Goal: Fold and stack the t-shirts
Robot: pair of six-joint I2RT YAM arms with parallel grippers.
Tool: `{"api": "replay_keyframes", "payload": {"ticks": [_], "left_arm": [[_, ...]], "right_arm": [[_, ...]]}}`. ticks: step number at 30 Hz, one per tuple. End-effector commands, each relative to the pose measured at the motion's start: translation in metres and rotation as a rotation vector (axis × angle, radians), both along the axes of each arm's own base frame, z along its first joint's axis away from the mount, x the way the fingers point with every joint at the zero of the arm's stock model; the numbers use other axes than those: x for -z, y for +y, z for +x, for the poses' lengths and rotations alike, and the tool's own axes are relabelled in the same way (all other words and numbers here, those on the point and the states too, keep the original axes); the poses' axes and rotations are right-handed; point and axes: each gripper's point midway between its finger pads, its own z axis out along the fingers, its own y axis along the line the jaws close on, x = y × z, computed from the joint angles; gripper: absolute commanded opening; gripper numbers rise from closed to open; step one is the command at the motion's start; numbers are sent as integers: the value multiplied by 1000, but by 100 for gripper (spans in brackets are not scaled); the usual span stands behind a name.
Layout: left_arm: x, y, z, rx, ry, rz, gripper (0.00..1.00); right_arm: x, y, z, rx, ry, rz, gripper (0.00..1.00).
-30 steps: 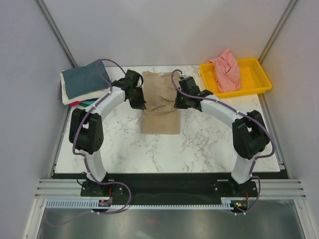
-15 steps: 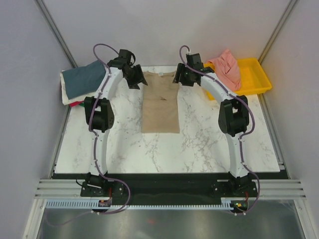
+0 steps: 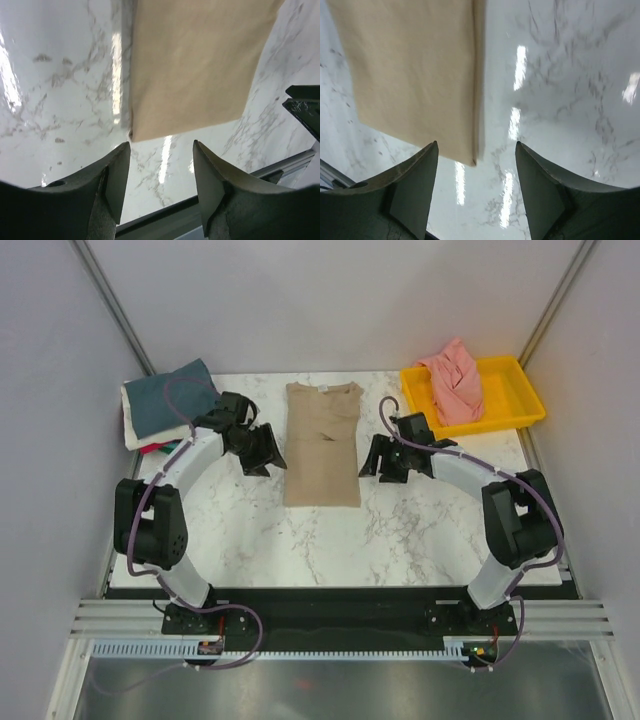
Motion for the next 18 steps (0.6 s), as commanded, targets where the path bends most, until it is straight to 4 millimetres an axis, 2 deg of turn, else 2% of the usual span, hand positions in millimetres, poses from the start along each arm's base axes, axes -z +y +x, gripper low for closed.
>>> {"api": "replay_keyframes", "payload": {"ticks": [1,2,3,5,8,10,13,17,18], "left_arm": [[-1,-2,-12,6,-102,-59,60],[14,-2,-21,5,-93,-67,59],[12,-2,-26,-4,-107,-77,59],[25,1,-34,-17,-110,-79,57],[31,1,-43,-48,-123,-104,56],[31,0,-39,-64,-157,-121,56],[45,5,-42,-84,-141,-96,56],[60,3,-49,-87,-113,-103,56],[63,1,-51,-86,-107,-106,56]], "right_arm": [[8,14,-30,-32,4,106,71],[12,16,-34,-37,5,115,70],[25,15,-45,-39,34,105,70],[32,18,-48,-37,43,115,68],[49,24,-56,-55,76,115,65],[58,28,-59,-61,94,111,64],[64,34,-60,-74,104,106,60],[71,33,-65,-80,122,102,44],[69,35,-61,-83,98,110,42]]}}
